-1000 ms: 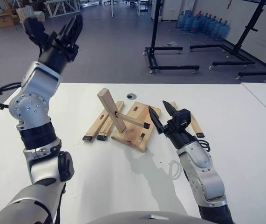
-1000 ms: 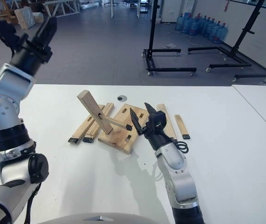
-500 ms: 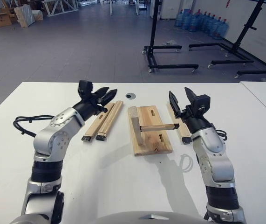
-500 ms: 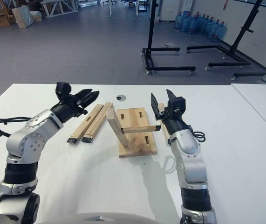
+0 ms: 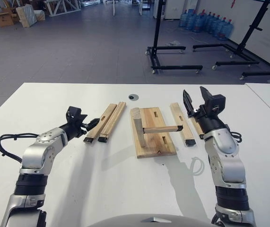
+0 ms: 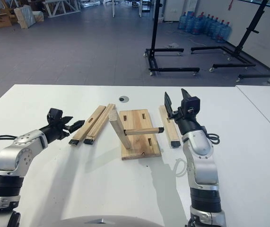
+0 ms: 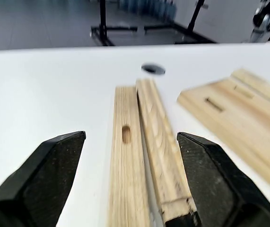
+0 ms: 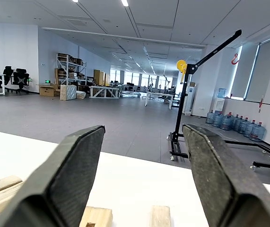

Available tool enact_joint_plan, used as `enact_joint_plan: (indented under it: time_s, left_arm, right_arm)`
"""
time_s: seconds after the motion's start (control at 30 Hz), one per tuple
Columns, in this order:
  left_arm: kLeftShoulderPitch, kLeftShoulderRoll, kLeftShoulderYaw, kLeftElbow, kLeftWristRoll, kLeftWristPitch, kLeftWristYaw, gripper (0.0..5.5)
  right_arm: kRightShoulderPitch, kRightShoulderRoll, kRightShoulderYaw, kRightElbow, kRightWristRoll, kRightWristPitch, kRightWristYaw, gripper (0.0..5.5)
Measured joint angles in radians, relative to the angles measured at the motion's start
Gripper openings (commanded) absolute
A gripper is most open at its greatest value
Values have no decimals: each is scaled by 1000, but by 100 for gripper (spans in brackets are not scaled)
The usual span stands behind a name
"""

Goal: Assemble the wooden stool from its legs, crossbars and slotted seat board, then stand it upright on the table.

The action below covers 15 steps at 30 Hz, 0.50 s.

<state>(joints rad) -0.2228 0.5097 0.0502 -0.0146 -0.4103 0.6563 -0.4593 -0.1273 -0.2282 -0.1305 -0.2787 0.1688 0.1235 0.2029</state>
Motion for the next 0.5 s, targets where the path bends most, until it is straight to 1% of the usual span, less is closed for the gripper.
enact_joint_plan:
  time_s: [0.17, 0.33, 0.5]
  left_arm:
    - [-4, 4, -51, 110, 82, -18, -22, 355]
    - [-4, 11, -96, 137, 130, -19, -78, 355]
    - [-4, 23, -94, 147, 160, -10, -88, 285]
  right_arm:
    - [8, 0, 2, 6, -11, -6, 1, 302]
    - [9, 2, 13, 11, -12, -6, 1, 302]
    - [21, 10, 25, 9, -13, -6, -1, 302]
